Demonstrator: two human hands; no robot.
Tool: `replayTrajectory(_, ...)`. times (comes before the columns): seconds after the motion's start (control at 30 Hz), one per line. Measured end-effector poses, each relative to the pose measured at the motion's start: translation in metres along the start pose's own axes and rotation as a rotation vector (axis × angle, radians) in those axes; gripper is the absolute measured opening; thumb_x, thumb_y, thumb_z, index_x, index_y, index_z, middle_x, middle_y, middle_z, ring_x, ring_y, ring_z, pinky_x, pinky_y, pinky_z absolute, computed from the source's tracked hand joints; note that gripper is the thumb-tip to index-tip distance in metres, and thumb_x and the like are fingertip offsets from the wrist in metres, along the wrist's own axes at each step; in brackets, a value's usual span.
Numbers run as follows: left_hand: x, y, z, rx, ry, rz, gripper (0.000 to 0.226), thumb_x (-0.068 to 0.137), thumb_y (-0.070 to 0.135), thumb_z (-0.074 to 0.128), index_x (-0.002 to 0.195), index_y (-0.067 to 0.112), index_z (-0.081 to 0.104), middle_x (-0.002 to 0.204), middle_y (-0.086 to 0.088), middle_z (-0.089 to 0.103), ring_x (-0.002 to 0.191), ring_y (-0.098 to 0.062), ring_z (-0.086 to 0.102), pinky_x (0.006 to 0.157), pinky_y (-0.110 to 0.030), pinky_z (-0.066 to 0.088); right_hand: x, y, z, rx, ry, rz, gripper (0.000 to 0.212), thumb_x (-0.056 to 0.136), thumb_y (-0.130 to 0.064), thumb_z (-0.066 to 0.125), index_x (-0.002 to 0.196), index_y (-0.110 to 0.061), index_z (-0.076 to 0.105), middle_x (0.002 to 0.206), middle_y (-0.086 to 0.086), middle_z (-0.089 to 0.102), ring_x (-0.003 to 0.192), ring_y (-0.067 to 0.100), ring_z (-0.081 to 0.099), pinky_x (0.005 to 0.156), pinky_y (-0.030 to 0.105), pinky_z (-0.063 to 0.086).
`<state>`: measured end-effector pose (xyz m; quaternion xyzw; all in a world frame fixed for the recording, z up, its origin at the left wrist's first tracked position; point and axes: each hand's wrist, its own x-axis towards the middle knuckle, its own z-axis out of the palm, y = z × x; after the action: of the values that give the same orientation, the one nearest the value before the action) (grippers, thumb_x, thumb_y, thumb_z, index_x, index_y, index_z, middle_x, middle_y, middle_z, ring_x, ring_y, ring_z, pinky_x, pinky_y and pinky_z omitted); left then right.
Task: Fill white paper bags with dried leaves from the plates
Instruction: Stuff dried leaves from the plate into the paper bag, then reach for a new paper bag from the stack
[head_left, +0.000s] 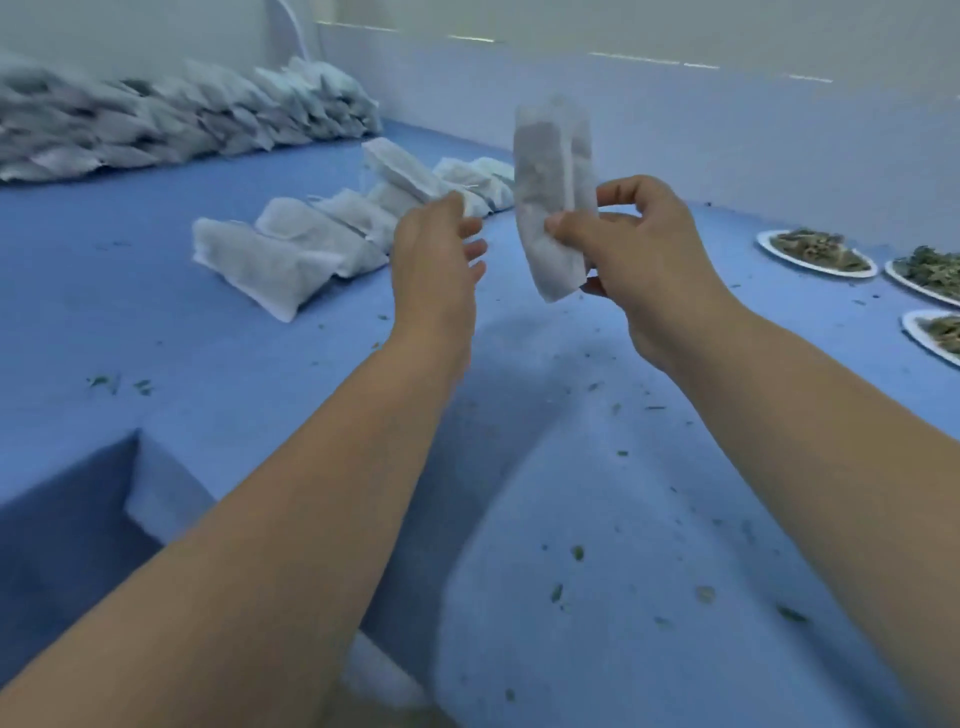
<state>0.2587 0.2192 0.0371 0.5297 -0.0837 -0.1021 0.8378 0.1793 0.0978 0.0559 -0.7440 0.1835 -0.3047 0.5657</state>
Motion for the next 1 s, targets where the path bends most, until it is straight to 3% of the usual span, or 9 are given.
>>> replayTrajectory(0.13, 0.033, -0.001, -0.034, -0.106, 0.347, -0.045, 0.012, 0.094, 0.019, 0.045, 0.090, 0.011, 0.053, 0.081, -0.002, 0.058, 0.069, -0.019, 0.053, 0.070, -0.033, 0.049, 0.058, 0.003, 0.075, -0.059, 0.004, -0.066, 0.026, 0.080, -0.026, 0.073, 0.097, -0.024, 0.053, 0.087, -0.004, 0.073, 0.066, 0.007, 0.062, 0.058, 0.022, 0.047)
replayTrajectory(0.23, 0.041, -0.006, -0.036, -0.106, 0.436, -0.053, 0.017, 0.093, 0.020, 0.042, 0.091, 0.011, 0.055, 0.084, 0.000, 0.057, 0.080, -0.024, 0.058, 0.075, -0.038, 0.050, 0.102, 0.001, 0.131, -0.168, -0.032, -0.173, 0.028, 0.075, -0.024, 0.070, 0.095, -0.023, 0.051, 0.082, -0.002, 0.066, 0.060, 0.009, 0.059, 0.053, 0.022, 0.044)
replayTrajectory(0.3, 0.042, -0.009, -0.035, -0.101, 0.466, -0.038, 0.014, 0.093, 0.020, 0.040, 0.088, 0.015, 0.053, 0.087, 0.002, 0.058, 0.086, -0.024, 0.061, 0.066, -0.033, 0.045, 0.126, 0.002, 0.164, -0.311, -0.077, -0.266, 0.031, 0.074, -0.025, 0.068, 0.101, -0.019, 0.055, 0.079, -0.003, 0.061, 0.057, 0.008, 0.058, 0.050, 0.020, 0.043)
replayTrajectory(0.4, 0.043, -0.011, -0.038, -0.074, 0.490, -0.047, 0.012, 0.092, 0.020, 0.039, 0.085, 0.019, 0.048, 0.091, 0.000, 0.059, 0.083, -0.023, 0.058, 0.066, -0.036, 0.044, 0.151, 0.012, 0.198, -0.675, -0.178, -0.406, 0.037, 0.076, -0.029, 0.064, 0.109, -0.015, 0.058, 0.094, 0.000, 0.063, 0.088, 0.021, 0.058, 0.067, 0.028, 0.044)
replayTrajectory(0.53, 0.039, -0.008, -0.035, 0.049, 0.451, -0.023, 0.009, 0.092, 0.022, 0.041, 0.094, 0.023, 0.050, 0.109, -0.004, 0.062, 0.099, -0.027, 0.060, 0.091, -0.051, 0.051, 0.159, 0.018, 0.205, -0.818, -0.173, -0.403, 0.043, 0.078, -0.034, 0.065, 0.116, -0.016, 0.056, 0.106, 0.000, 0.062, 0.106, 0.027, 0.057, 0.083, 0.037, 0.048)
replayTrajectory(0.6, 0.037, -0.007, -0.033, 0.101, 0.414, 0.016, 0.013, 0.091, 0.024, 0.042, 0.100, 0.023, 0.051, 0.113, -0.001, 0.060, 0.104, -0.025, 0.059, 0.094, -0.050, 0.050, 0.149, 0.014, 0.196, -0.725, -0.129, -0.391, 0.047, 0.078, -0.044, 0.063, 0.118, -0.019, 0.055, 0.107, -0.003, 0.061, 0.109, 0.025, 0.056, 0.089, 0.040, 0.048)
replayTrajectory(0.77, 0.020, -0.016, -0.013, 0.199, 0.254, 0.092, 0.017, 0.094, 0.025, 0.044, 0.107, 0.023, 0.054, 0.111, 0.006, 0.061, 0.102, -0.016, 0.058, 0.095, -0.043, 0.049, 0.104, 0.003, 0.122, -0.578, -0.065, -0.379, 0.036, 0.084, -0.047, 0.056, 0.111, -0.024, 0.059, 0.103, -0.013, 0.062, 0.099, 0.013, 0.058, 0.081, 0.031, 0.045)
replayTrajectory(0.9, -0.008, -0.029, 0.046, 0.245, 0.074, 0.133, 0.010, 0.094, 0.023, 0.044, 0.093, 0.027, 0.054, 0.093, 0.010, 0.061, 0.093, -0.013, 0.061, 0.085, -0.037, 0.052, 0.074, 0.004, 0.018, -0.671, -0.013, -0.321, 0.029, 0.087, -0.038, 0.059, 0.111, -0.022, 0.061, 0.111, -0.008, 0.066, 0.097, 0.014, 0.062, 0.080, 0.031, 0.048)
replayTrajectory(1.0, -0.039, -0.044, 0.110, 0.282, -0.062, 0.098, 0.009, 0.094, 0.025, 0.045, 0.095, 0.025, 0.053, 0.092, 0.008, 0.061, 0.087, -0.013, 0.061, 0.072, -0.032, 0.046, 0.053, 0.009, -0.072, -0.723, 0.059, -0.244, 0.027, 0.088, -0.033, 0.063, 0.111, -0.022, 0.062, 0.111, -0.008, 0.064, 0.099, 0.014, 0.061, 0.080, 0.027, 0.044)
